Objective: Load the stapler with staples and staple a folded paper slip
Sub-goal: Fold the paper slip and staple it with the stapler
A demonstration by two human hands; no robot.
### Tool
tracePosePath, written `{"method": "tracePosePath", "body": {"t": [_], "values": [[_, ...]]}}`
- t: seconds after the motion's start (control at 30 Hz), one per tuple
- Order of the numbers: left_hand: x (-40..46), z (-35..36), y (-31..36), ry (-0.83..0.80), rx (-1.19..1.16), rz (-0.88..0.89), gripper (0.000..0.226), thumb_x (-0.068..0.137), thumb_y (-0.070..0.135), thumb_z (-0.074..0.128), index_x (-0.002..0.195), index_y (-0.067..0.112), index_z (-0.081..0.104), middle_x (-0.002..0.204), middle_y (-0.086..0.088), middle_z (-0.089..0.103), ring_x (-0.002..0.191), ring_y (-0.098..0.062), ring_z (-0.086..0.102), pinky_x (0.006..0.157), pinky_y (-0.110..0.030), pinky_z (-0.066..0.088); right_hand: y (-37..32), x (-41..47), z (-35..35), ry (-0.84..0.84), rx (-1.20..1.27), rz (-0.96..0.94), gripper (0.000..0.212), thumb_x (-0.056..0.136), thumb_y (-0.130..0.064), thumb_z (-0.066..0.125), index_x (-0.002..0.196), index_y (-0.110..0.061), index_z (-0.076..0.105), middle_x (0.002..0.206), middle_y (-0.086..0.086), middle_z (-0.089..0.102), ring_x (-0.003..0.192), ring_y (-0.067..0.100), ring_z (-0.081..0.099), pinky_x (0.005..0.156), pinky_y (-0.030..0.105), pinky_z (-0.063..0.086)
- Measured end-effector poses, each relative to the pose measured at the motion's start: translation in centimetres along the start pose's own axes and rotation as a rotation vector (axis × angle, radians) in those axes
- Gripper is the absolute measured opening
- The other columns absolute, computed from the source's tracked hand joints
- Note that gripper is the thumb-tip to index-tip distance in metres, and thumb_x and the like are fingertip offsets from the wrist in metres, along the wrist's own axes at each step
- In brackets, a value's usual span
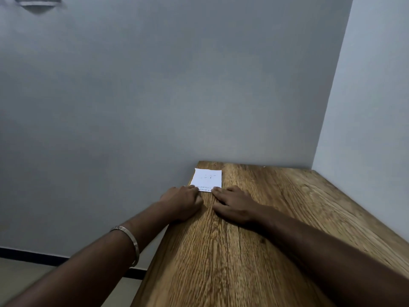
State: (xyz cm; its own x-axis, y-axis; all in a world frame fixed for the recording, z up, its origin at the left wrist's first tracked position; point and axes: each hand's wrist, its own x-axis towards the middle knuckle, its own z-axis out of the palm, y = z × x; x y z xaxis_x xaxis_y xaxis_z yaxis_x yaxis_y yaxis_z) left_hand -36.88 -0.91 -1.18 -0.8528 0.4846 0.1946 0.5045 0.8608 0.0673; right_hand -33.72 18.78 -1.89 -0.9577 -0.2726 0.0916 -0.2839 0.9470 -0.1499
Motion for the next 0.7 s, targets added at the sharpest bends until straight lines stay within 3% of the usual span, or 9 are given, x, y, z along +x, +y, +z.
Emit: {"method": "tracePosePath", "body": {"t": [0.13,0.33,0.43,0.5,0.57,0.7], "values": [[0.4,0.1,-0.2,-0.005,0.008,0.006,0.029,0.098,0.038,0.032,0.093,0.016,0.051,0.109,-0.008,0.063,0.094,-0.024,0.061,0.078,-0.036,0.044,0.3,0.4,0.4,0.025,0.013,-0.008,0.08,0.081,-0.061,0.02,0.153,-0.027,0.023,0.163,-0.005,0.024,0.146,0.023,0.018,0.111,0.051,0.015],[0.2,0.4,-0.2,0.022,0.028,-0.007,0.029,0.097,0.038,0.031,0.092,0.018,0.051,0.109,-0.007,0.065,0.095,-0.021,0.06,0.084,-0.037,0.043,0.2,0.3,0.4,0.026,0.007,-0.022,0.078,0.083,-0.06,0.021,0.153,-0.026,0.023,0.162,-0.005,0.025,0.144,0.022,0.019,0.111,0.05,0.015],[0.3,0.5,-0.2,0.021,0.072,0.004,0.042,0.098,0.039,0.03,0.114,0.012,0.057,0.128,-0.009,0.06,0.117,-0.022,0.056,0.1,-0.043,0.04,0.2,0.2,0.4,0.03,-0.002,-0.021,0.077,0.085,-0.059,0.022,0.155,-0.026,0.019,0.164,-0.005,0.02,0.145,0.021,0.018,0.111,0.049,0.016],[0.2,0.5,-0.2,0.036,0.091,0.003,0.051,0.099,0.041,0.029,0.135,0.01,0.049,0.146,-0.01,0.049,0.135,-0.024,0.045,0.112,-0.048,0.032,0.0,0.0,0.5,0.048,0.004,-0.019,0.078,0.085,-0.06,0.024,0.155,-0.027,0.017,0.165,-0.006,0.017,0.146,0.021,0.018,0.112,0.05,0.016],[-0.1,0.5,-0.1,0.072,0.107,0.012,0.053,0.1,0.039,0.029,0.142,0.01,0.043,0.153,-0.01,0.041,0.141,-0.025,0.038,0.116,-0.047,0.026,-0.1,-0.3,0.4,0.061,0.014,-0.008,0.078,0.087,-0.061,0.028,0.156,-0.027,0.015,0.165,-0.006,0.013,0.149,0.024,0.016,0.115,0.052,0.016],[-1.4,0.1,0.4,0.242,0.152,0.061,0.041,0.099,0.034,0.037,0.128,0.011,0.055,0.138,-0.007,0.057,0.126,-0.022,0.054,0.109,-0.04,0.035,-0.4,-1.9,-0.7,0.065,0.058,-0.011,0.075,0.095,-0.056,0.041,0.156,-0.018,0.019,0.165,0.002,0.014,0.151,0.024,0.014,0.121,0.044,0.016]]}}
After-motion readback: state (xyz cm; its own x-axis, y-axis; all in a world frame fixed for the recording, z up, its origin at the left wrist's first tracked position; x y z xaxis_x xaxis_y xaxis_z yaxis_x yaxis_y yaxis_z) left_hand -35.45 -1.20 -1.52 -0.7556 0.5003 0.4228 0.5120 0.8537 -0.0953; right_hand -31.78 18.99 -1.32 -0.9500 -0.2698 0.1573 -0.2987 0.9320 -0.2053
